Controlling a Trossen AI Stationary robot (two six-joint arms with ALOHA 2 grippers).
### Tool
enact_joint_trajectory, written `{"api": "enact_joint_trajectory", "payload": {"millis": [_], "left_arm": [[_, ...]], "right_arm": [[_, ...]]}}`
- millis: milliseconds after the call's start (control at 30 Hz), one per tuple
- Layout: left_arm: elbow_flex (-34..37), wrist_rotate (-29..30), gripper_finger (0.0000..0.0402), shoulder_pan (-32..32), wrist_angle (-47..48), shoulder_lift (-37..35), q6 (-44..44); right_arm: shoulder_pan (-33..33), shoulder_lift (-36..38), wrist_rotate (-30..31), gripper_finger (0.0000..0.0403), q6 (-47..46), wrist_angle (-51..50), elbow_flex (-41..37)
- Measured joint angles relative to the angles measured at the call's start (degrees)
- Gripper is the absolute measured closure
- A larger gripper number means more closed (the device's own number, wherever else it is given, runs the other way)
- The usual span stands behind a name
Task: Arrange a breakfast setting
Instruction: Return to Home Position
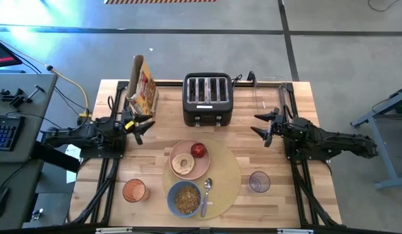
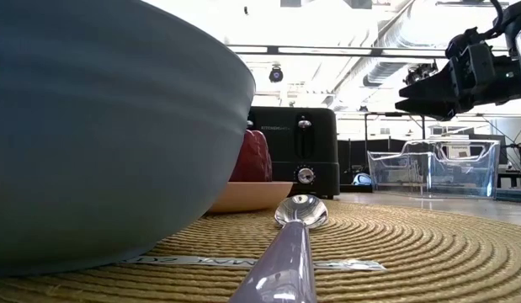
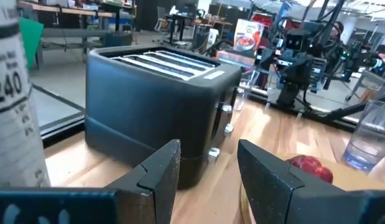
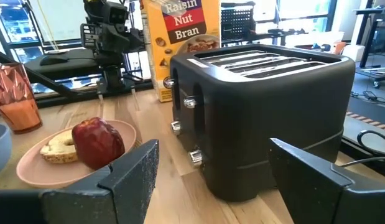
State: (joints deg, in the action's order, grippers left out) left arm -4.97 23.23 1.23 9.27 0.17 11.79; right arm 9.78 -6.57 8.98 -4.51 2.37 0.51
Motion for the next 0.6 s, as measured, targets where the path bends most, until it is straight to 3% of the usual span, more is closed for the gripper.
{"api": "enact_joint_trajectory", "payload": {"millis": [433,600], "left_arm": [[0.57,-0.12,0.0251,0.0,-1.49,0.02,0.02],[4.4,-0.11,0.0251,-0.02,-13.48,0.0,0.14]], "right_arm": [[-0.02,0.0,-0.1,0.0116,0.0,0.01,0.0],[-0.02,0.02,-0.18,0.0116,0.0,0.02,-0.02]]}}
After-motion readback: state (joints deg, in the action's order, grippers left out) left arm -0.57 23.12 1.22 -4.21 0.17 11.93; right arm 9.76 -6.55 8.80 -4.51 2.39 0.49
